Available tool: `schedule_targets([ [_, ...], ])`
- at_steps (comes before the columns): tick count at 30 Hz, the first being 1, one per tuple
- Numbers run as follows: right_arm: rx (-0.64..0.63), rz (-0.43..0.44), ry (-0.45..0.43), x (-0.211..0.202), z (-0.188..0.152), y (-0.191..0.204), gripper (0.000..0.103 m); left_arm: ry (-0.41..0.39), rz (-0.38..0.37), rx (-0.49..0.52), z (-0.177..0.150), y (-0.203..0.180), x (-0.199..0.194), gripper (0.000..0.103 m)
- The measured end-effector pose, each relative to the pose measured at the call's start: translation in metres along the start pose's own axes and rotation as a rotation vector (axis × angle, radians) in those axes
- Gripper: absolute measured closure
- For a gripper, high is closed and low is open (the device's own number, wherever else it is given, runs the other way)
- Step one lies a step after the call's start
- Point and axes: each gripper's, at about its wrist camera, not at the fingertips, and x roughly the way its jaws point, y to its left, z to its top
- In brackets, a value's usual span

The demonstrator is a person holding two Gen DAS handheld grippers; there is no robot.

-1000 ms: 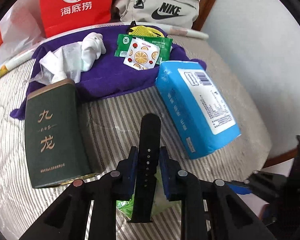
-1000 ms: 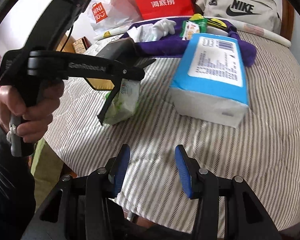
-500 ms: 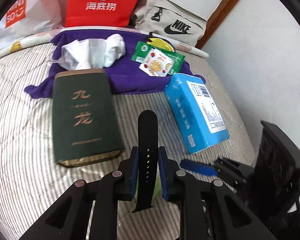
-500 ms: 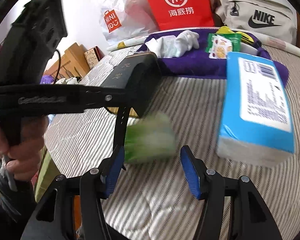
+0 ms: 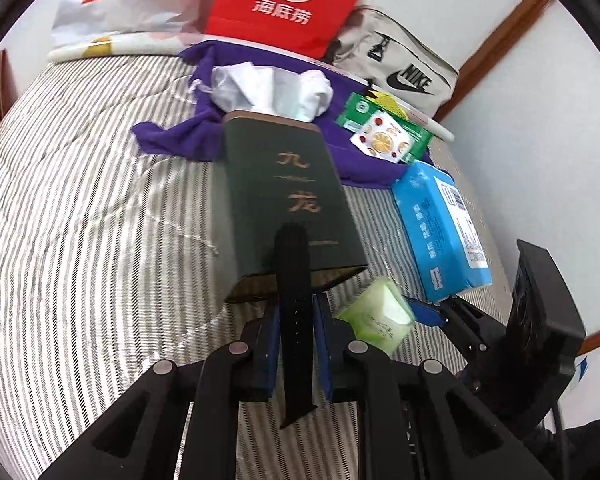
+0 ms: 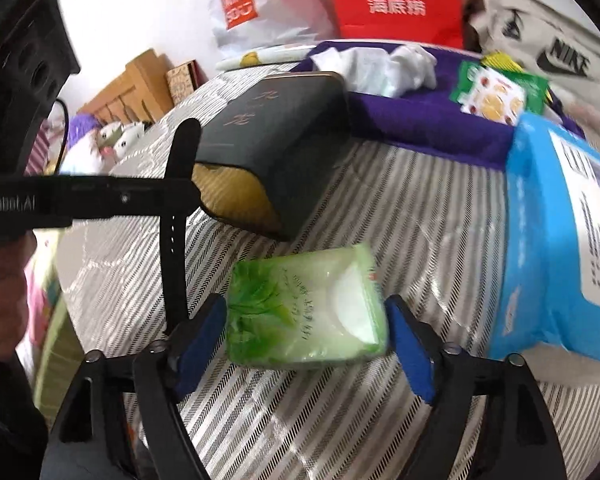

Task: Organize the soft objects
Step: 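Hold the black strap with the left tool while the right tool grasps the green wipes pack, then carry the strap and green wipes pack with both tools toward the towel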

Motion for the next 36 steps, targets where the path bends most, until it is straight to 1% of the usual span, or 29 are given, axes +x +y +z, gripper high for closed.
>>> schedule_targets([
  [2, -0.041, -0.032, 0.001, 0.003, -0.001, 0.007, 0.021, -0.005, -0.015, -0.013, -0.001, 0.004, -0.001, 0.088],
  [3, -0.063, -0.047, 0.002, 0.004, -0.001, 0.011, 0.023, -0.007, -0.019, -0.017, -0.002, 0.005, -0.002, 0.088],
  [6, -0.087, -0.047, -0.007, 0.000, -0.004, 0.014, 0.036, -0.018, -0.040, -0.030, -0.003, 0.008, -0.004, 0.088],
  [7, -0.084, -0.046, -0.005, -0.002, -0.006, 0.014, 0.037, -0.022, -0.046, -0.035, -0.004, 0.008, -0.004, 0.088],
  [9, -0.071, -0.038, -0.014, -0.008, -0.010, 0.011, 0.045, -0.027, -0.056, -0.038, -0.005, 0.008, -0.005, 0.088],
  [11, -0.048, -0.025, -0.019, -0.014, -0.012, 0.007, 0.051, -0.033, -0.061, -0.035, -0.006, 0.006, -0.007, 0.089],
  [12, -0.038, -0.016, -0.011, -0.017, -0.014, 0.005, 0.051, -0.036, -0.064, -0.032, -0.007, 0.004, -0.008, 0.090],
  [13, -0.031, -0.012, -0.010, -0.021, -0.017, 0.003, 0.052, -0.037, -0.068, -0.030, -0.007, 0.003, -0.008, 0.096],
  [14, -0.028, -0.014, -0.013, -0.024, -0.019, 0.002, 0.052, -0.039, -0.075, -0.031, -0.007, 0.001, -0.009, 0.097],
  [16, -0.027, -0.026, -0.013, -0.029, -0.025, 0.000, 0.052, -0.044, -0.083, -0.024, -0.008, -0.004, -0.011, 0.097],
  [18, -0.016, -0.033, -0.021, -0.038, -0.030, -0.004, 0.053, -0.050, -0.074, -0.011, -0.009, -0.010, -0.012, 0.097],
  [23, 0.019, -0.037, -0.064, -0.066, -0.038, -0.013, 0.053, -0.058, -0.080, 0.000, -0.010, -0.019, -0.015, 0.098],
  [29, 0.037, -0.039, -0.131, -0.101, -0.039, -0.021, 0.053, -0.076, -0.071, 0.024, -0.009, -0.033, -0.023, 0.100],
  [33, 0.038, -0.046, -0.164, -0.115, -0.035, -0.024, 0.053, -0.084, -0.066, 0.030, -0.005, -0.039, -0.027, 0.100],
  [35, 0.038, -0.046, -0.173, -0.120, -0.033, -0.025, 0.053, -0.079, -0.049, 0.033, -0.005, -0.040, -0.027, 0.100],
  [36, 0.037, -0.045, -0.174, -0.121, -0.033, -0.025, 0.053, -0.087, -0.016, 0.037, -0.006, -0.041, -0.029, 0.100],
])
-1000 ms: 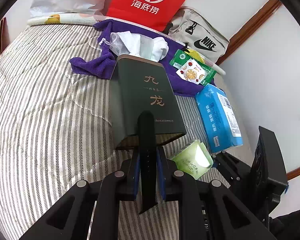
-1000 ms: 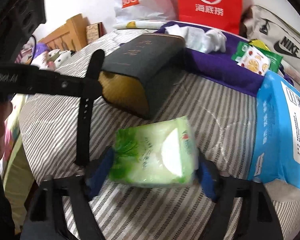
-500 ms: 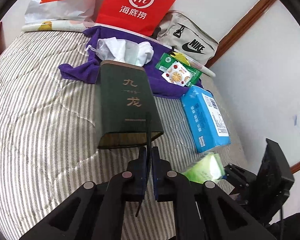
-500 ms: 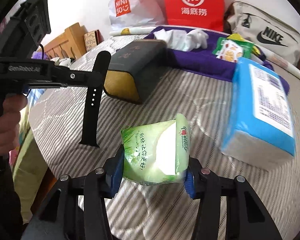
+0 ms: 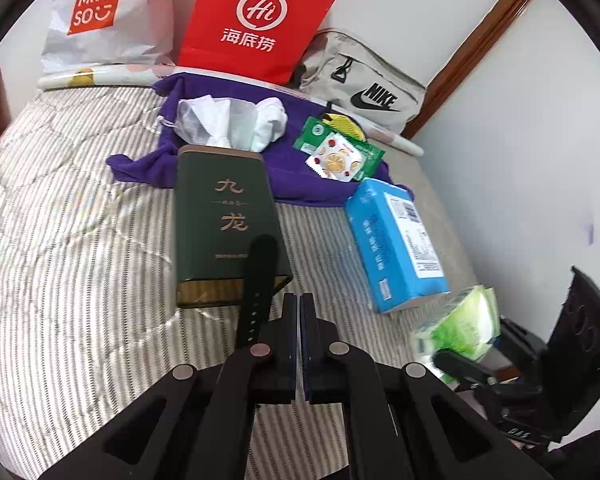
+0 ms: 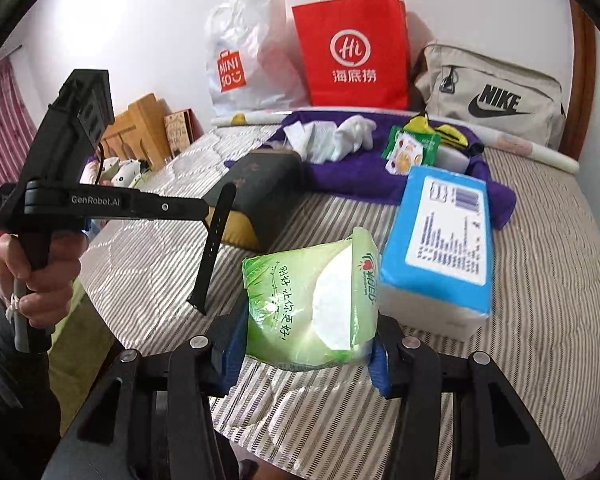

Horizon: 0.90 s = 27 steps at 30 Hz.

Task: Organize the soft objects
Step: 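Carry the strap and green wipes pack with both tools toward the towel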

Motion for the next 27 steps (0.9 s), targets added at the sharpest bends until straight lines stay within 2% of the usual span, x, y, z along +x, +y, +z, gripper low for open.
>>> schedule_targets([
  [3, -0.004, 0.005, -0.004, -0.002, 0.001, -0.001, 0.053, -0.009, 0.118, 0.035, -0.005, -0.003, 0.000, 0.098],
  [5, -0.004, 0.007, -0.004, -0.001, 0.000, -0.001, 0.053, 0.004, 0.160, 0.067, -0.012, -0.005, 0.006, 0.078],
  [7, -0.001, 0.011, -0.002, 0.000, -0.001, -0.002, 0.053, 0.014, 0.196, 0.091, -0.019, -0.008, 0.012, 0.070],
  [11, 0.001, 0.012, 0.003, 0.002, -0.003, -0.002, 0.053, 0.033, 0.270, 0.126, -0.025, -0.015, 0.029, 0.066],
  [18, 0.010, 0.001, -0.008, -0.003, -0.002, -0.008, 0.053, 0.075, 0.344, 0.094, -0.026, -0.012, 0.060, 0.067],
  [20, 0.016, -0.006, -0.011, -0.005, -0.001, -0.012, 0.053, 0.075, 0.311, 0.063, -0.025, -0.010, 0.062, 0.083],
  [27, 0.029, -0.019, -0.027, -0.010, 0.004, -0.023, 0.053, 0.047, 0.260, 0.049, -0.025, -0.009, 0.046, 0.084],
])
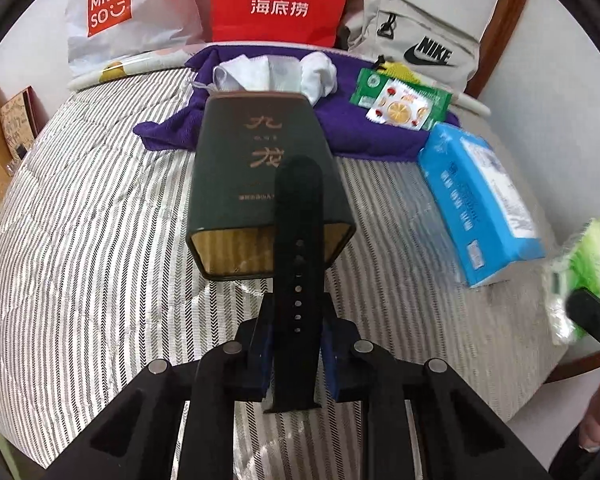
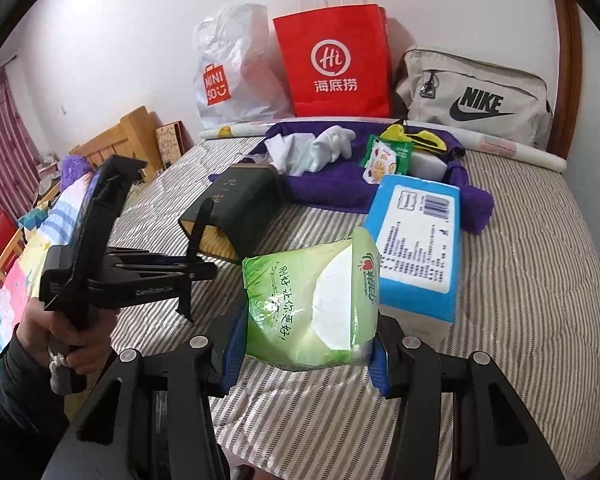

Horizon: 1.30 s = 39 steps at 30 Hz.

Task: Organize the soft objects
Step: 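Carry the strap and green wipes pack with both tools toward the towel, then lower the strap and wipes pack onto the towel and open both tools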

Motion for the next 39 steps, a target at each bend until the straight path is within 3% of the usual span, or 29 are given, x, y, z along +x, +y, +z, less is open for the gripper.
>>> schedule_targets([
  [10, -0.001, 0.001, -0.041, -0.001, 0.027, -0.012, 0.053, -0.064, -0.013, 0.026, 0.025, -0.003, -0.041, 0.084],
  [19, -0.028, -0.021, -0.081, 0.021, 0.088, -0.032, 0.053, -0.083, 0.002, 0.029, 0.093, 0.006, -0.043, 0.084],
  [29, -0.035, -0.054, -0.072, 0.072, 0.145, -0.062, 0.052, -0.033, -0.066, -0.006, 0.172, 0.021, 0.006, 0.084],
  [39, -0.050, -0.055, -0.004, 0.136, 0.182, -0.088, 0.052, 0.046, -0.114, -0.013, 0.216, 0.024, 0.065, 0.084],
])
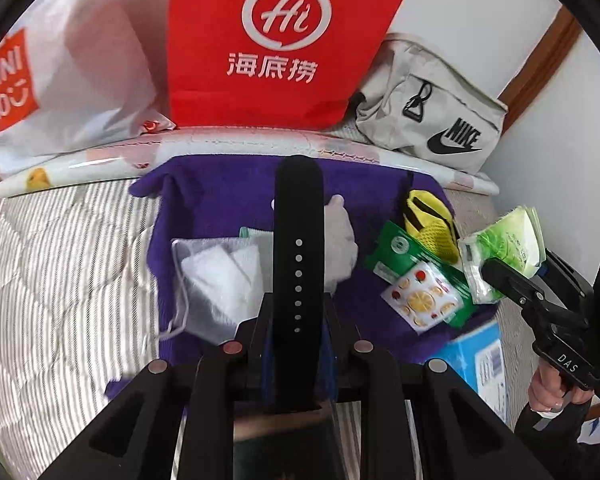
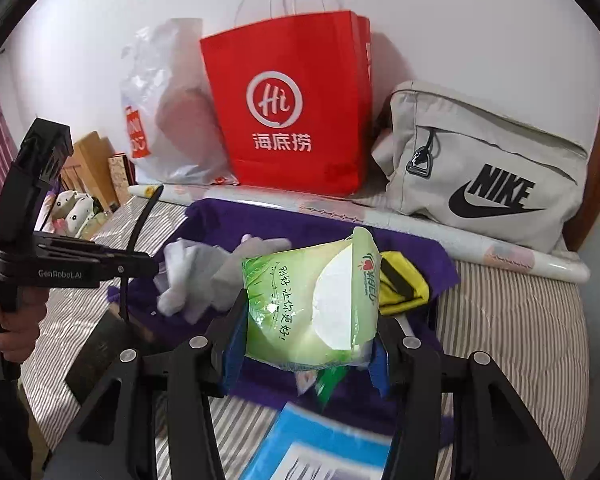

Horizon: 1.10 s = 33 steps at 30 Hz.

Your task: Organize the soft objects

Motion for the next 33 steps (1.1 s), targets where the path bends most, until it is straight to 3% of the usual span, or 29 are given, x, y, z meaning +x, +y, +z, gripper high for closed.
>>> schedule_targets([
  [12, -0.050, 0.004, 0.123, 0.057, 0.000, -0.002, 0.051, 0.099, -0.022, -0.053, 0.021, 0.010, 0.051, 0.084],
  [18, -0.037, -0.015, 0.116, 0.057, -0.001, -0.009, 0.046, 0.111, -0.009, -0.047, 0.022, 0.009, 0.057, 0.082],
  [23, -0.054, -0.024, 0.115, 0.054, 0.000, -0.007, 0.033, 0.075, 0.005, -0.033, 0.025, 0.010, 0.049, 0.045],
  [27, -0.051, -0.040, 0.101, 0.048, 0.002, -0.005, 0.025, 0.055, 0.023, -0.026, 0.026, 0.009, 0.038, 0.043],
  [33, -0.012, -0.044, 0.074, 0.027, 0.007, -0.004, 0.025, 0.023, 0.048, -0.022, 0.018, 0.005, 0.010, 0.043],
])
